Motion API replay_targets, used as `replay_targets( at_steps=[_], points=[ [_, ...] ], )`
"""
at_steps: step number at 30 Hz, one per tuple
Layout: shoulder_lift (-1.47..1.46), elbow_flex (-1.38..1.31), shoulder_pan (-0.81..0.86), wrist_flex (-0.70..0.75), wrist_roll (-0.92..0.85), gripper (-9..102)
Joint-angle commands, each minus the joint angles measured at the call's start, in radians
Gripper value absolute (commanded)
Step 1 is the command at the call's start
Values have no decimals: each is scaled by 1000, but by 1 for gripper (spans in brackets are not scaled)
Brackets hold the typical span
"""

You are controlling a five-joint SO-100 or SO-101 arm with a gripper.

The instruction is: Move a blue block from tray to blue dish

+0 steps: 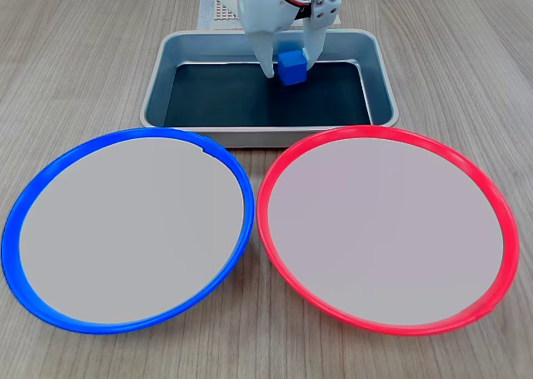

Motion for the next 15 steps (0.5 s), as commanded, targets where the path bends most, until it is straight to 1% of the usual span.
replay_targets(
  at_steps=[1, 2, 3, 6, 11, 13, 15],
  points=[
    [9, -11, 0, -5, 26, 6],
    [11, -15, 0, -5, 40, 1],
    [12, -21, 0, -2, 48, 0],
    [40, -77, -2, 67, 94, 0],
    [117, -249, -17, 241, 187, 0],
    [141, -324, -20, 265, 232, 0],
    [150, -402, -12, 261, 284, 0]
  ],
)
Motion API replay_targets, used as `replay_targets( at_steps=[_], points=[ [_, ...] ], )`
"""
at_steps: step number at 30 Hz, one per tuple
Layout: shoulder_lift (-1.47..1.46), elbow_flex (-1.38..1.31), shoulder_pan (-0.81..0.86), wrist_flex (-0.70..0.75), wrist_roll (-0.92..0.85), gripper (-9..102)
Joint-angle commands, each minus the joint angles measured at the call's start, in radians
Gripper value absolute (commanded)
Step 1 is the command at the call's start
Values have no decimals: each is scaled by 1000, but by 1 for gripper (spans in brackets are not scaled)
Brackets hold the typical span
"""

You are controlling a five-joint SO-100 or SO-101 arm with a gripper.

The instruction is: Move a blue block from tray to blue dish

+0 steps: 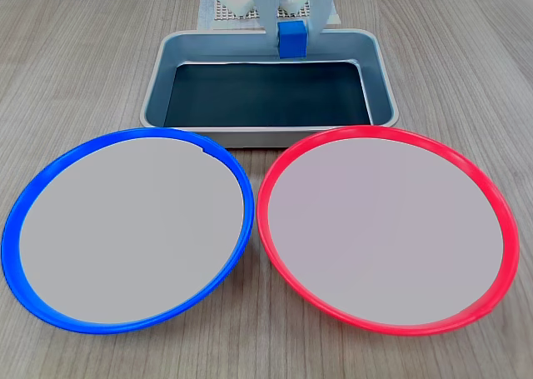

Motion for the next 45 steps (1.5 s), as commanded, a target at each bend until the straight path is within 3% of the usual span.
replay_targets(
  at_steps=[1, 5, 8, 13, 15, 20, 29, 37, 40, 43, 45],
  points=[
    [55, -152, 14, -9, 87, 0],
    [40, -259, 67, -199, 233, 0],
    [34, -192, 130, -561, 330, 0],
    [-11, 66, 264, -1207, 327, 0],
    [-84, 81, 310, -1285, 295, 0],
    [-278, 34, 371, -1348, 216, 0],
    [-445, -98, 368, -1256, 155, 1],
    [-431, -114, 365, -1244, 133, 26],
    [-397, -114, 356, -1250, 166, 28],
    [-331, -103, 333, -1321, 308, 27],
    [-268, -98, 310, -1365, 459, 14]
  ],
)
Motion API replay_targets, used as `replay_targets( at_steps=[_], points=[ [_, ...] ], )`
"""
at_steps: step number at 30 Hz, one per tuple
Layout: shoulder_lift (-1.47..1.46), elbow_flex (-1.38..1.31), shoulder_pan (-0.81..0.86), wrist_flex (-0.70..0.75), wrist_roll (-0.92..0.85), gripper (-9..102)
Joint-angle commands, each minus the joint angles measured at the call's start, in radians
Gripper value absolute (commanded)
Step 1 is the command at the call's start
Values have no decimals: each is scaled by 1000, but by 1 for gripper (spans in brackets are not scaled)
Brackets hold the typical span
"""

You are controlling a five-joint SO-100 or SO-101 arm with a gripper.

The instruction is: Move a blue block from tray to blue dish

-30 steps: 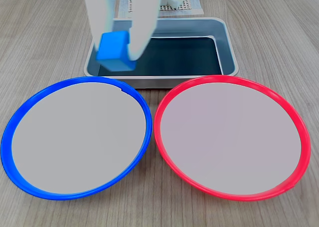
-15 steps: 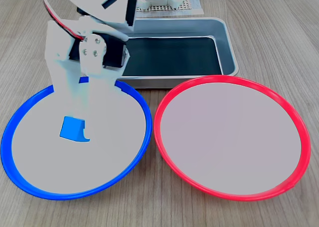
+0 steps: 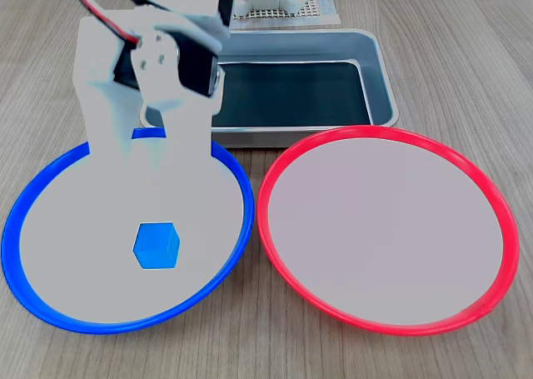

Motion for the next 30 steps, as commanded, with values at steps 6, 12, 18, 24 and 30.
replay_targets(
  at_steps=[6, 12, 18, 24, 30],
  points=[
    [390, 112, -55, -213, 868, 0],
    [698, 380, -67, -213, 1374, 0],
    [1069, 792, -147, -14, 1388, -1],
    [1632, 1244, -161, 195, 1296, -1],
    [1816, 1362, -143, 350, 1279, -1]
  ],
)
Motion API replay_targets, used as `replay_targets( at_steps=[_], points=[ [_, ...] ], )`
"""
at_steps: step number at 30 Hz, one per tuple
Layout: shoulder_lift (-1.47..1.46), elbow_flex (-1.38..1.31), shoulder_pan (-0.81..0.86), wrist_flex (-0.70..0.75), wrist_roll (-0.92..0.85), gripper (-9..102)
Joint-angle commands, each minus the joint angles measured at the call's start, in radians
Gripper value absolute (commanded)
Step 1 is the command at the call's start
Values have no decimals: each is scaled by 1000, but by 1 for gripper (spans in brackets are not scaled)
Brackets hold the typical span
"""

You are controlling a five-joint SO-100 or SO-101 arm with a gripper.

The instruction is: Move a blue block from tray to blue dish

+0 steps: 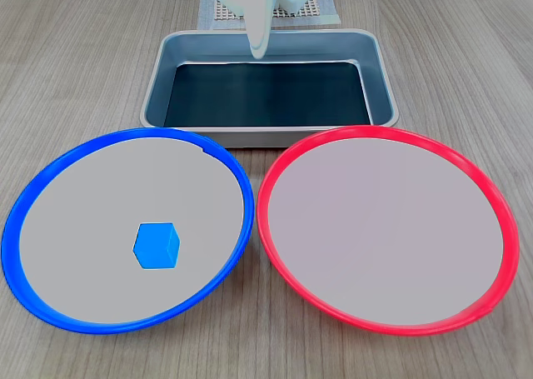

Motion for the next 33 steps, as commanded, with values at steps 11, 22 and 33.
replay_targets(
  at_steps=[11, 22, 33],
  points=[
    [272, 6, 37, 390, 51, -1],
    [305, 6, 21, 431, 52, 0],
    [305, 6, 21, 431, 52, 0]
  ],
)
